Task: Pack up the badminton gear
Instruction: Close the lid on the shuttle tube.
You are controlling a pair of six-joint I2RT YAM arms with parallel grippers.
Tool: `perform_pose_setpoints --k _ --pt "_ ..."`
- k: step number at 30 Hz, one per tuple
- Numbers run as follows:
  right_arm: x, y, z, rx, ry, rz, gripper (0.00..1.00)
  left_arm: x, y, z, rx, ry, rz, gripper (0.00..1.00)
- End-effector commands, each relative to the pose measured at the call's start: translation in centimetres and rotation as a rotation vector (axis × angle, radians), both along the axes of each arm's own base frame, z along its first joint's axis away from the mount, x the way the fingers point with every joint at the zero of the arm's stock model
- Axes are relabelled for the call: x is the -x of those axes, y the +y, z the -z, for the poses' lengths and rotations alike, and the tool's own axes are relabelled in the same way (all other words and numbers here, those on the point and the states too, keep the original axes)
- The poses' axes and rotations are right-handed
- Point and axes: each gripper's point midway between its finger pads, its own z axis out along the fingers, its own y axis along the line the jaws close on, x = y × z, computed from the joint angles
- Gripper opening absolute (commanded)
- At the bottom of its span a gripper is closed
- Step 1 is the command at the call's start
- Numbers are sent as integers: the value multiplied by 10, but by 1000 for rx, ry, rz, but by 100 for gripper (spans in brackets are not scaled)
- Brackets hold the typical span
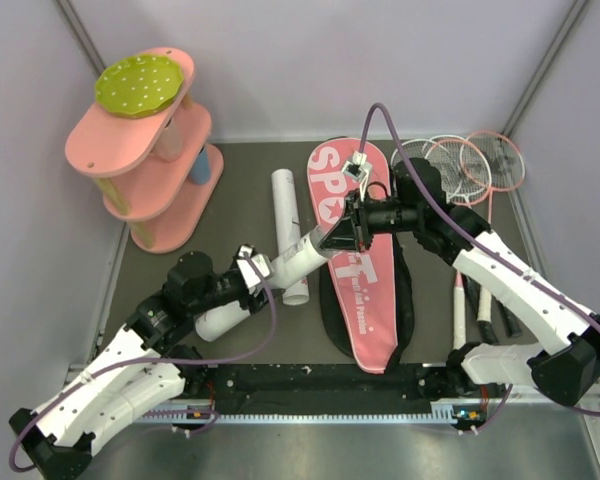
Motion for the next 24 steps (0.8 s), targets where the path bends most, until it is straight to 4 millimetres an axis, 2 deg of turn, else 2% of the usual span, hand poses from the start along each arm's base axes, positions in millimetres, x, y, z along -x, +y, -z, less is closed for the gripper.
perform_pose_setpoints --k 1,7,11,13,16,18,19,21,23,24 --pt "12 5 -12 -72 17 -83 0 -2 -10 -28 70 -96 42 0" --pt "23 7 -16 -118 52 -133 0 -3 -9 -27 67 -92 32 0" --pt "27 9 -8 -127 90 -154 0 -3 -8 -29 70 -101 30 0" --pt "30 12 -17 -180 101 -179 0 -1 -9 -29 71 -99 37 0" --pt "31 13 -9 -192 160 -174 0 2 -9 -32 85 -109 55 0" --pt "31 16 -12 -221 175 -179 0 5 -9 -35 99 -124 64 0" --pt "32 17 -5 -224 201 -190 0 7 -9 -37 106 -130 70 0" --pt "33 19 -12 -269 225 -204 0 10 -9 -42 124 -150 81 0" --pt "36 20 -1 -275 278 -218 0 12 -8 -44 135 -163 85 0" --pt "35 21 -13 -331 278 -230 0 15 -7 -50 154 -183 93 0"
